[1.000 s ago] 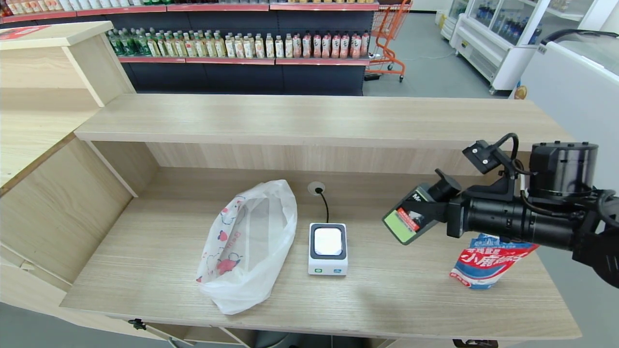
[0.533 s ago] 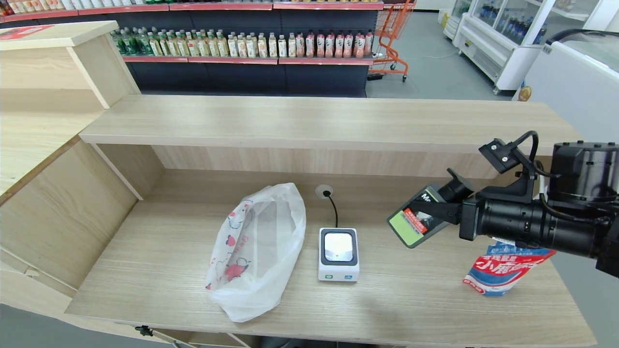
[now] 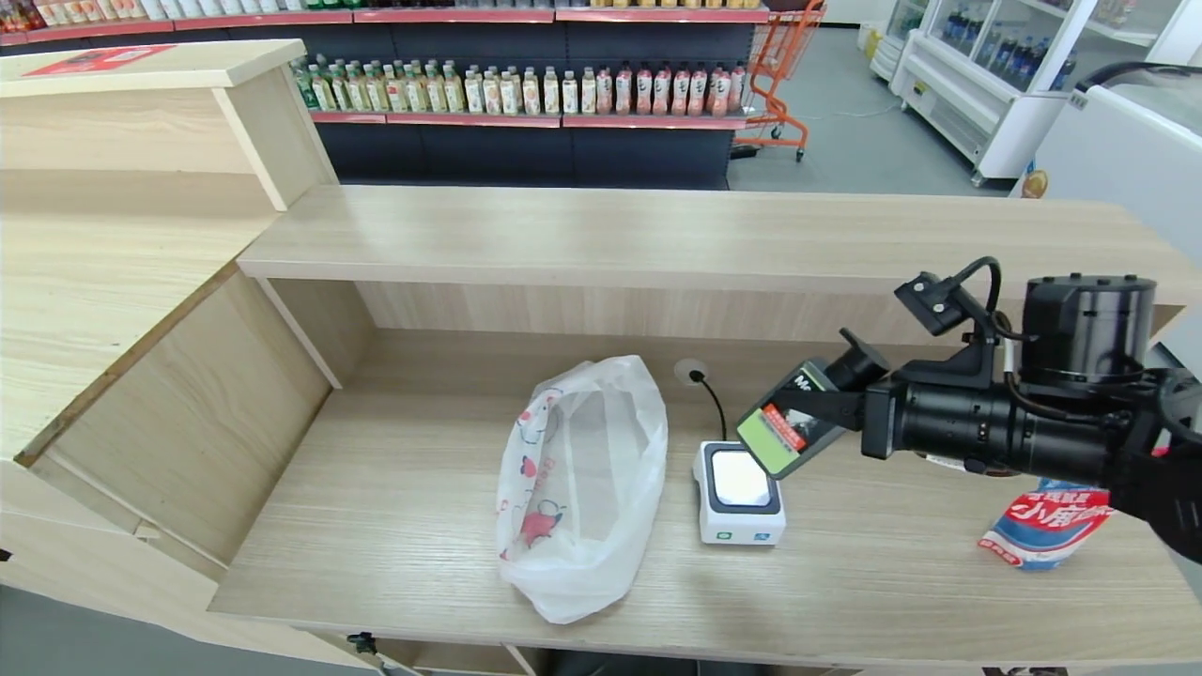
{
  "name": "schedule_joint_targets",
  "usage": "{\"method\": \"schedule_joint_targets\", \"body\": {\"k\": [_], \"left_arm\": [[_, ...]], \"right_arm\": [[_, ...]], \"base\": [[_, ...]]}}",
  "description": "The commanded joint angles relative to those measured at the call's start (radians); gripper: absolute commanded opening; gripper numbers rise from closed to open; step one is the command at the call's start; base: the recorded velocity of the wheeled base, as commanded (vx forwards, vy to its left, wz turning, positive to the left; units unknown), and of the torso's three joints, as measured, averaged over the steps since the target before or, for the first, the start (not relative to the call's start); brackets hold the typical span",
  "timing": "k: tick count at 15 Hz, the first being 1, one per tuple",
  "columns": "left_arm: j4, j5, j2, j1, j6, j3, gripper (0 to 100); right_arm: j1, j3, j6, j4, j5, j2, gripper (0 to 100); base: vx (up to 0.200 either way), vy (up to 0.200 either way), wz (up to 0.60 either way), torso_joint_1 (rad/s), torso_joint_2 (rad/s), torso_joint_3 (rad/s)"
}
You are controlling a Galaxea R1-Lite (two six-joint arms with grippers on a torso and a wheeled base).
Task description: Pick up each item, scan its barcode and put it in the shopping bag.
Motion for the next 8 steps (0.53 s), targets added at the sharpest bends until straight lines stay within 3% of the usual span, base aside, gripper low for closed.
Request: {"method": "schedule_joint_targets", "body": {"k": [1, 8], "left_arm": [[0.0, -0.001, -0.002, 0.001, 0.001, 0.0, 100], [0.0, -0.001, 0.0, 0.0, 0.003, 0.0, 100]], "right_arm": [[0.028, -0.072, -0.032, 0.0, -0.005, 0.128, 0], [0.129, -0.25, -0.134, -0.008, -0.005, 0.409, 0]], "base": [[0.0, 0.2, 0.0, 0.002, 0.0, 0.007], [0.0, 0.0, 0.0, 0.0, 0.0, 0.0]]}}
